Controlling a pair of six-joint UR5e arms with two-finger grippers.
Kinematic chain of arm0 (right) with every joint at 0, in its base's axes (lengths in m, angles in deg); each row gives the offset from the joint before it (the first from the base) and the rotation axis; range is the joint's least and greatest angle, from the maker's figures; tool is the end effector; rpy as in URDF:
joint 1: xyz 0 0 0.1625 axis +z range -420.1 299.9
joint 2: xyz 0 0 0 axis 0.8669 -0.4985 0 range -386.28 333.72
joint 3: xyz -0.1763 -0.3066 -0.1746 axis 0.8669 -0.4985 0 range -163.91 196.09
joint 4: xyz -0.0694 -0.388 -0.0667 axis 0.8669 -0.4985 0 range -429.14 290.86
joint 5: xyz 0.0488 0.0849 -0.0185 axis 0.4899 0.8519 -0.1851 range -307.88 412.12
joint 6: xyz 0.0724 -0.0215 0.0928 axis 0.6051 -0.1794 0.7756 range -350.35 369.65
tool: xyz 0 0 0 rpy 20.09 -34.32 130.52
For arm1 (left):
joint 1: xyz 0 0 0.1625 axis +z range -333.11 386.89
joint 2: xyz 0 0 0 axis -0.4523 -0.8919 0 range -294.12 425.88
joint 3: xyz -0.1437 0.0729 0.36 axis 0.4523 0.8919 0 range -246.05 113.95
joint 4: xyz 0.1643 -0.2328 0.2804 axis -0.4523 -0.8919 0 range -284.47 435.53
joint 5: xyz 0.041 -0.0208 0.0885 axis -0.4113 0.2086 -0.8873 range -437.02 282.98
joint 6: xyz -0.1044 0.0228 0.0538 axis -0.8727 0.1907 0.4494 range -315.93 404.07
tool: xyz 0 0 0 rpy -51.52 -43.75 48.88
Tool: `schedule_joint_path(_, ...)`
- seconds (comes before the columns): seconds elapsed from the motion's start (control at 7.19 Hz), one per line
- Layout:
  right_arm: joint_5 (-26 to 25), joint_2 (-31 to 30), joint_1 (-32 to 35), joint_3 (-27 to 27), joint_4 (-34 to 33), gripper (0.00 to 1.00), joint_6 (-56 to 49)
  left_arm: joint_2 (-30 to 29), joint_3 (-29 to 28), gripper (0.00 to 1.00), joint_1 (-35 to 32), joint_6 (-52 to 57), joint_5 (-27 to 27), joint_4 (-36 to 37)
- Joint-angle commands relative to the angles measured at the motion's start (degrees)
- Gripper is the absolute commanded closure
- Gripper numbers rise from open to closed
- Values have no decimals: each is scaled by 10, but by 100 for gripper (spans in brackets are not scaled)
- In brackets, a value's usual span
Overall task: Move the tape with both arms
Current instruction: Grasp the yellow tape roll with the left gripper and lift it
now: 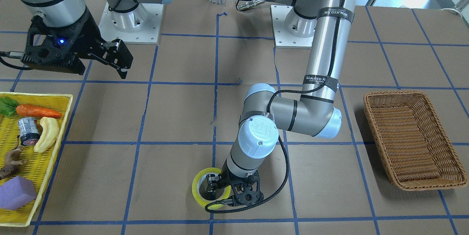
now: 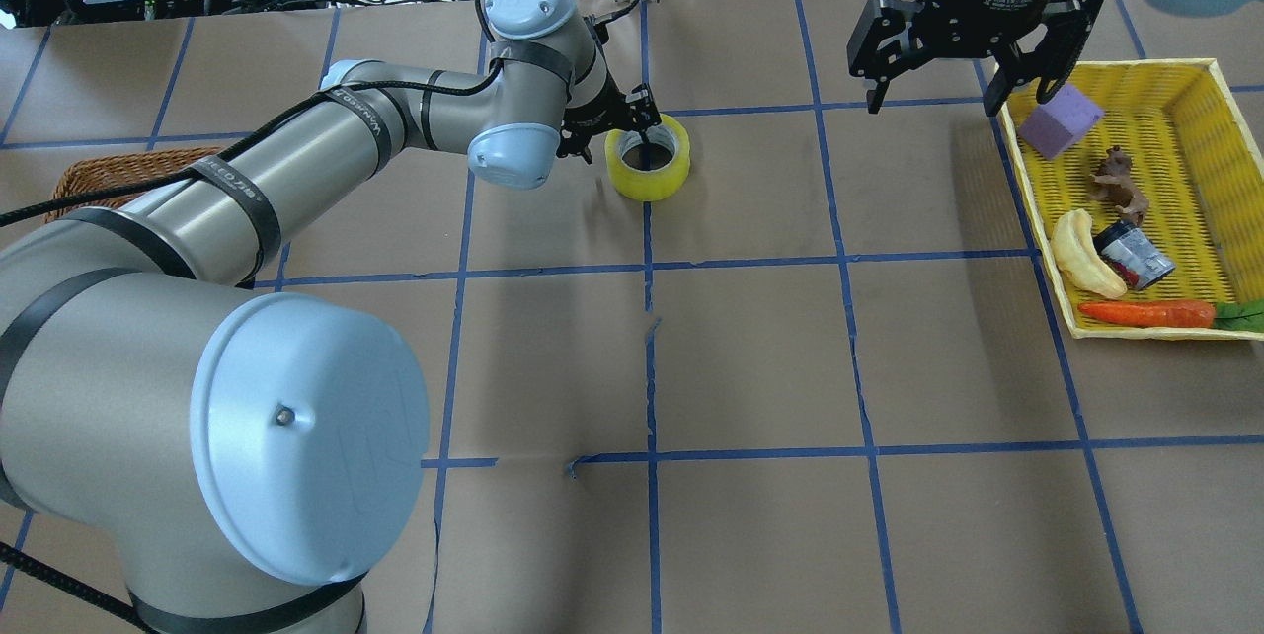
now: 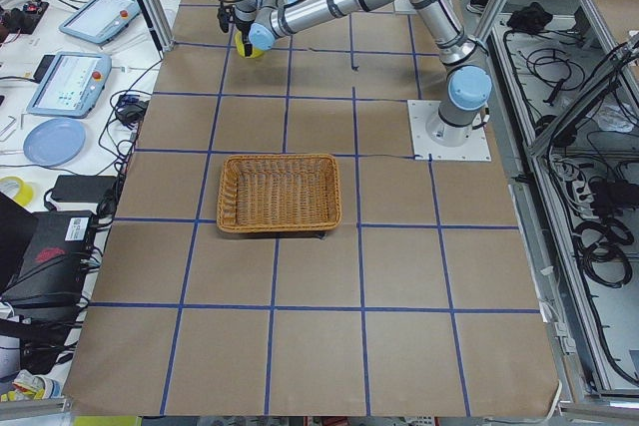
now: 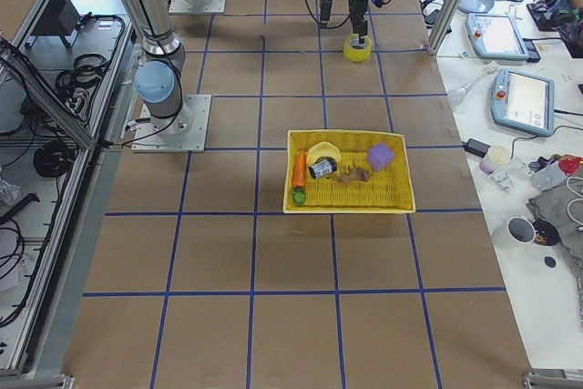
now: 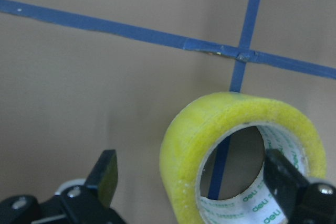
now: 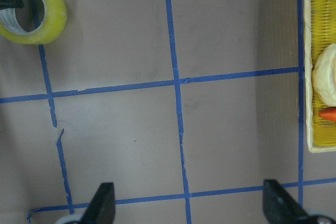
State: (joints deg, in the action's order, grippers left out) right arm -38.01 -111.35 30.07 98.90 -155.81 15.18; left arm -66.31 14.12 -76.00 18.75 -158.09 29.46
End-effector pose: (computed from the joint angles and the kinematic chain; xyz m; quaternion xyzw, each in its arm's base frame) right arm 0.1345 -0.5074 0.4489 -0.0467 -0.9989 -0.0092 0.0016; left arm -0.3052 -0.6531 0.1572 0.0995 -0.9869 0.0696 0.1061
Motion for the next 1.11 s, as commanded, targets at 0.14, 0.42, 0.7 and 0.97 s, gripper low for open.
schedule_joint_path(0.14, 0, -1, 0, 4, 0, 0, 1, 2, 6, 100, 1, 27, 3, 0)
schedule_joint_path(0.42, 0, 0, 0, 4, -1, 0, 1, 31, -1, 100, 8, 40, 1, -36)
schedule_joint_path(0.7, 0, -1, 0, 3, -1, 0, 1, 87, -1, 100, 63, 110, -4, -128)
schedule_joint_path(0.97, 0, -1, 0, 3, -1, 0, 1, 151, 7, 100, 167, 246, -47, -233)
